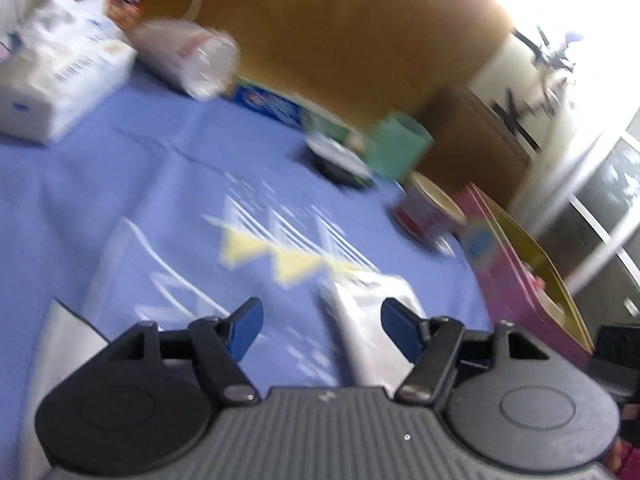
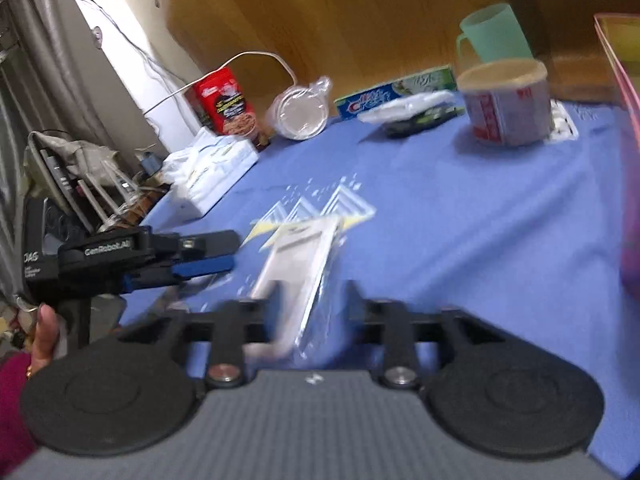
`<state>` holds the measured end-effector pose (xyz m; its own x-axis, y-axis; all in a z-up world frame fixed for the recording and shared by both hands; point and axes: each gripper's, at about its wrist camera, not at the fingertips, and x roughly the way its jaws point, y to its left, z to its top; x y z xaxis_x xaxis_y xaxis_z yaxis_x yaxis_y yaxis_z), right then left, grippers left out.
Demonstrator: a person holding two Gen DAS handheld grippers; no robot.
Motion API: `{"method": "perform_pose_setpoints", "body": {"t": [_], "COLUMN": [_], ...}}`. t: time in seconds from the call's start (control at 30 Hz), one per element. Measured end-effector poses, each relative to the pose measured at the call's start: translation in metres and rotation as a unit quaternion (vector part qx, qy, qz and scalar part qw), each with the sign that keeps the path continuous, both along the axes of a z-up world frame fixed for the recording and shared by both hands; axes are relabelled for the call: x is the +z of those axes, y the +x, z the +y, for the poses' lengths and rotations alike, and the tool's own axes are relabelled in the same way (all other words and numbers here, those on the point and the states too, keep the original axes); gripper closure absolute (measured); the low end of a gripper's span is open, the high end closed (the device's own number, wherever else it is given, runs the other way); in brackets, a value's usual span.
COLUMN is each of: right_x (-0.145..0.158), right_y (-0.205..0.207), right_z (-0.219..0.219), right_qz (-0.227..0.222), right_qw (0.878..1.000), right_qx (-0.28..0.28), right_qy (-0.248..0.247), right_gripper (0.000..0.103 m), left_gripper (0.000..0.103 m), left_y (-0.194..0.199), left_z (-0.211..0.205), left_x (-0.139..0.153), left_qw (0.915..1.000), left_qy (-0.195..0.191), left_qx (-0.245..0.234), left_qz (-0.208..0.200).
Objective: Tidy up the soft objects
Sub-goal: 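Grasp the white plastic case in its clear wrap with the left tool, then lower the white case into the tin and open the left tool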
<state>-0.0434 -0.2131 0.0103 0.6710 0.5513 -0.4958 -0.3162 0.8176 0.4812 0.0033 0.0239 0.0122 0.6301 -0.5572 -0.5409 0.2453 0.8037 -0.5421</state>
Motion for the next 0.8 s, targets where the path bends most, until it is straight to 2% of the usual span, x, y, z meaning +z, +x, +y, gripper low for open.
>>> {"method": "perform_pose_setpoints", "body": {"t": [0.07,0.13,0.17,0.2,0.27,0.33,0.4,0.5,0.63,0.8], "right_x": [-0.005,-0.005,-0.006,-0.006,-0.006,-0.003,0.005,0.021,0.044,0.056], "right_y": [-0.003,-0.003,-0.001,0.000,0.000,-0.007,-0.014,-0.027,-0.040,-0.047], "right_z": [0.005,0.018,0.026,0.035,0.035,0.023,0.010,-0.019,-0.062,-0.133], "right_qz": [-0.002,-0.019,-0.031,-0.037,-0.050,-0.072,-0.099,-0.146,-0.193,-0.195], "right_qw": [1.000,0.999,0.998,0.997,0.996,0.995,0.993,0.987,0.973,0.960], "right_qx": [0.021,0.031,0.039,0.044,0.047,0.047,0.030,-0.010,-0.086,-0.177], "right_qy": [0.001,-0.023,-0.041,-0.053,-0.056,-0.055,-0.058,-0.070,-0.092,-0.090], "right_gripper": [0.047,0.048,0.052,0.067,0.071,0.077,0.078,0.078,0.078,0.077], "left_gripper": [0.037,0.039,0.044,0.044,0.044,0.047,0.048,0.048,0.048,0.048], "left_y": [-0.006,-0.013,-0.015,-0.015,-0.013,-0.007,-0.002,0.010,0.029,0.050], "left_z": [-0.013,-0.024,-0.029,-0.033,-0.038,-0.042,-0.054,-0.086,-0.153,-0.236], "left_x": [0.000,-0.002,-0.003,-0.002,0.003,0.011,0.025,0.050,0.082,0.090], "left_qw": [0.9997,0.9998,0.9998,0.9998,0.9998,0.9996,0.9992,0.9969,0.9881,0.9782], "left_qy": [-0.010,-0.004,-0.003,-0.001,0.010,-0.002,-0.017,-0.018,-0.021,-0.023], "left_qx": [-0.016,-0.017,-0.020,-0.018,-0.007,-0.015,-0.033,-0.073,-0.137,-0.190], "left_qz": [0.014,0.007,0.004,0.006,0.015,0.022,0.012,-0.021,-0.068,-0.081]}}
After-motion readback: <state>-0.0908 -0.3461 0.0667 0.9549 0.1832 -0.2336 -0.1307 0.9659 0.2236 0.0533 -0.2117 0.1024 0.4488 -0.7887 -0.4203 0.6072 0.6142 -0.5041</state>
